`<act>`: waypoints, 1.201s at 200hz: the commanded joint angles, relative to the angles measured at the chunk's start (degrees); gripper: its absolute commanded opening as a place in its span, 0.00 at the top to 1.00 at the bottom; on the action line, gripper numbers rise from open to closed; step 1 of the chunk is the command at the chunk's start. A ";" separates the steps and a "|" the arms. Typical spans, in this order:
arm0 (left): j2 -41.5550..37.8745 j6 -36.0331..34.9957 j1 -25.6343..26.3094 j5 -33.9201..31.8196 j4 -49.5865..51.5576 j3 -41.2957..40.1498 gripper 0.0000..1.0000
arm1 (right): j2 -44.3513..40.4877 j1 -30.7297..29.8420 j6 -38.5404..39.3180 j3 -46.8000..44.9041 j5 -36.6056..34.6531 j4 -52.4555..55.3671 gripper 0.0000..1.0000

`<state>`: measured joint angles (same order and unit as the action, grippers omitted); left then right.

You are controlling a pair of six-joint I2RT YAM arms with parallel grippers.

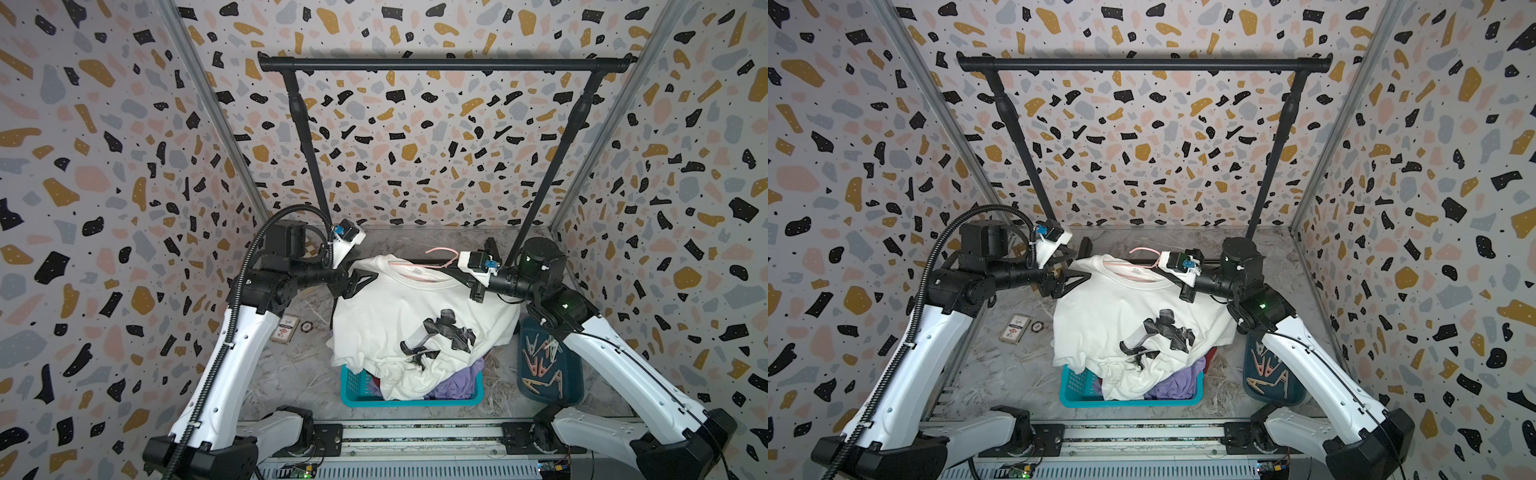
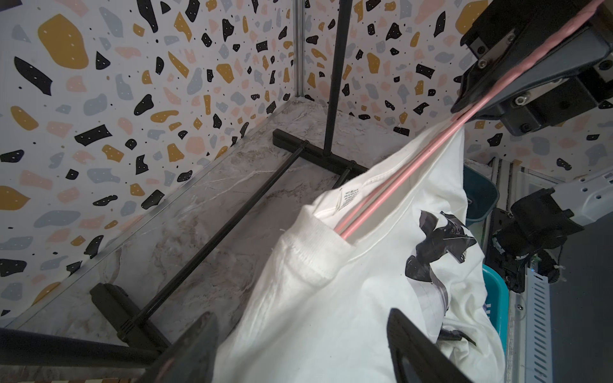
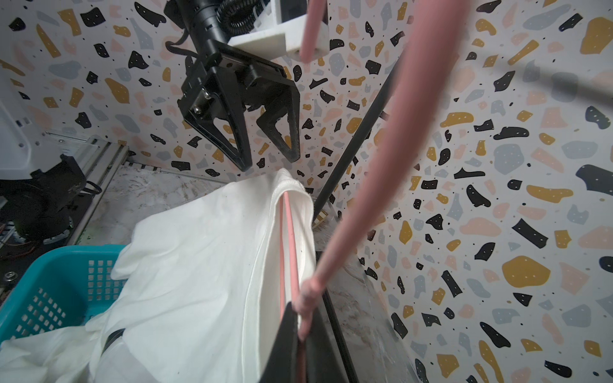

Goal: Use clothespins to secure the t-shirt on both sides of the hanger
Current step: Pick up the hanger from the basket.

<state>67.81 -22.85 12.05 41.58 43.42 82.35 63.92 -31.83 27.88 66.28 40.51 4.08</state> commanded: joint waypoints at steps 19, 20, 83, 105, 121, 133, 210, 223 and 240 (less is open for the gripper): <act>-0.70 -3.57 -0.32 4.64 -1.96 -0.99 0.21 | 0.68 0.92 -1.07 6.08 6.31 2.24 1.00; -0.73 -3.63 -0.34 4.73 -1.95 -1.06 0.21 | 0.77 0.99 -1.07 6.15 6.41 2.34 1.00; -1.34 -3.88 -0.28 8.26 -3.72 -3.29 0.27 | 5.77 2.60 -1.10 10.47 11.70 6.54 1.00; -1.04 -2.76 -0.28 10.33 -4.47 -3.58 0.34 | 7.94 4.20 -1.31 12.63 14.77 8.50 1.00; -0.43 -2.20 -0.06 11.07 -4.65 -3.75 0.39 | 9.16 5.18 -1.37 14.16 16.79 9.79 1.00; -0.23 -2.15 0.20 10.85 -5.07 -4.32 0.40 | 9.54 5.38 -1.42 14.74 17.21 10.33 1.00; 1.34 -2.67 0.78 7.29 -5.98 -4.56 0.25 | 9.56 5.39 -2.12 15.58 21.30 11.28 1.00; 1.70 -2.68 0.87 7.37 -5.85 -4.25 0.26 | 9.30 5.38 -2.13 15.46 21.41 11.17 1.00; 1.92 -2.55 0.95 8.33 -5.88 -4.10 0.31 | 9.15 5.38 -2.17 15.37 21.88 11.17 1.00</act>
<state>69.47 -25.54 12.60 48.95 39.13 78.24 74.76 -26.48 26.55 79.05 59.79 15.70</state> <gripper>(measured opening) 0.715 0.072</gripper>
